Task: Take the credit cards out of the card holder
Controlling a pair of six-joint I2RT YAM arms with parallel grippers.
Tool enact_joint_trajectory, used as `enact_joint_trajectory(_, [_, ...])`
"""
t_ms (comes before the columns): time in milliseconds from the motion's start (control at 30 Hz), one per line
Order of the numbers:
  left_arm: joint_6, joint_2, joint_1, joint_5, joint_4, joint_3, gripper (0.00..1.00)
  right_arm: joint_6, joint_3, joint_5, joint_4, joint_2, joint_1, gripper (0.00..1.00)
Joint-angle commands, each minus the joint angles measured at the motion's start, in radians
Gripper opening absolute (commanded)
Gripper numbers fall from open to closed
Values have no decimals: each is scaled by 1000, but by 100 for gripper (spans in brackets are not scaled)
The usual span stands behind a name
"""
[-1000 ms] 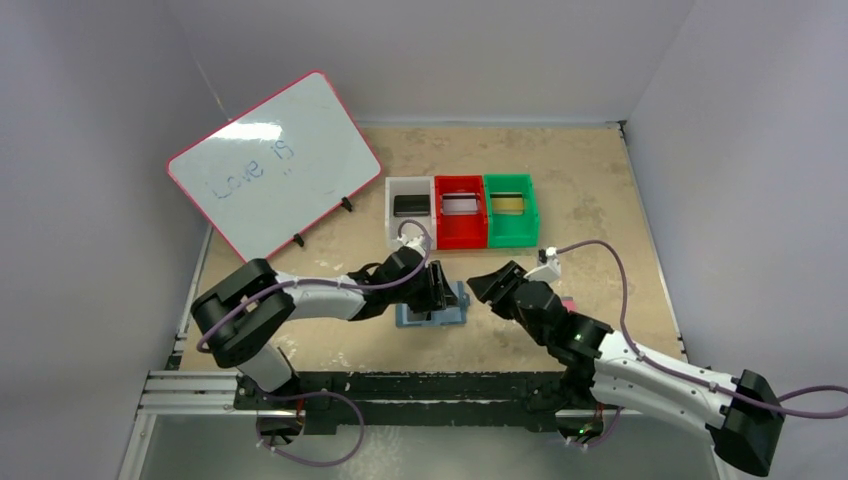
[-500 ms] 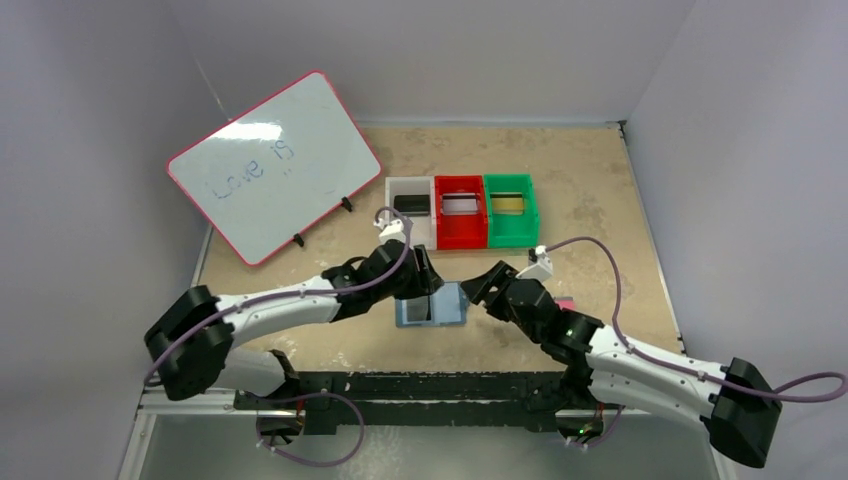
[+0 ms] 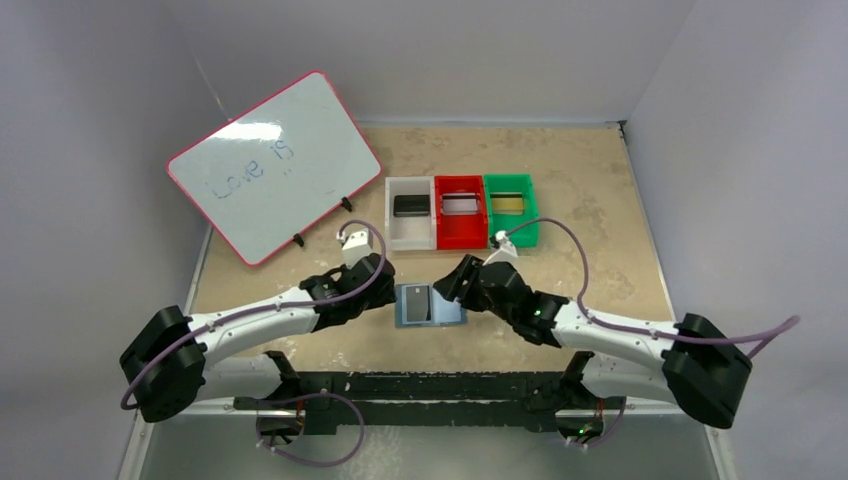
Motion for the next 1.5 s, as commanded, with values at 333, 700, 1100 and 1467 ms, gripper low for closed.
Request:
enact_joint_trajectory(333, [-19, -21, 14, 137, 185, -51, 45, -39, 166, -165, 72, 299, -7, 45])
enact_joint_trajectory(700, [22, 97, 14, 248, 254, -40, 41, -11, 124, -248, 143, 379, -49, 36])
enact_joint_trajectory(1100, [47, 167, 14, 266, 261, -42, 34, 3, 120, -270, 142, 430, -66, 30])
enact_joint_trajectory(1467, [81, 217, 13, 278, 245, -34, 21, -5, 132, -293, 161, 476, -66, 23])
